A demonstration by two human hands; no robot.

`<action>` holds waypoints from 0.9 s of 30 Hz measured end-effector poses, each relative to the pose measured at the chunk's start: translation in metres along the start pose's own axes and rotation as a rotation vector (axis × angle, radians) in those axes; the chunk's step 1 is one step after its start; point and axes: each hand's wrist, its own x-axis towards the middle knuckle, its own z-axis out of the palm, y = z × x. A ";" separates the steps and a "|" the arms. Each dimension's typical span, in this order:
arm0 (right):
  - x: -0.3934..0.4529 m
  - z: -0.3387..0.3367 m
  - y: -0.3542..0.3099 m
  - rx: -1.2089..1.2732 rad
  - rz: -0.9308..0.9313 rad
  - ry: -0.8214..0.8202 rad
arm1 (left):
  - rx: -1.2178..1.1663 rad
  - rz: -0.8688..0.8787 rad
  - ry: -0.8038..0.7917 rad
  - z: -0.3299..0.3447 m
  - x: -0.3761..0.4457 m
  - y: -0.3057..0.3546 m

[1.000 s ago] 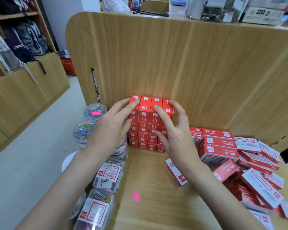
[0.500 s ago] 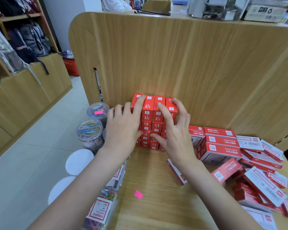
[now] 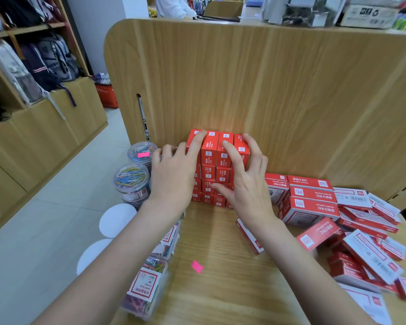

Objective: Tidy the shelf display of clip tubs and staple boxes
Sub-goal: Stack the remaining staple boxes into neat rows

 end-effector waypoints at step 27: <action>-0.025 -0.009 0.006 0.121 0.039 -0.087 | -0.087 0.075 0.043 0.006 -0.003 -0.003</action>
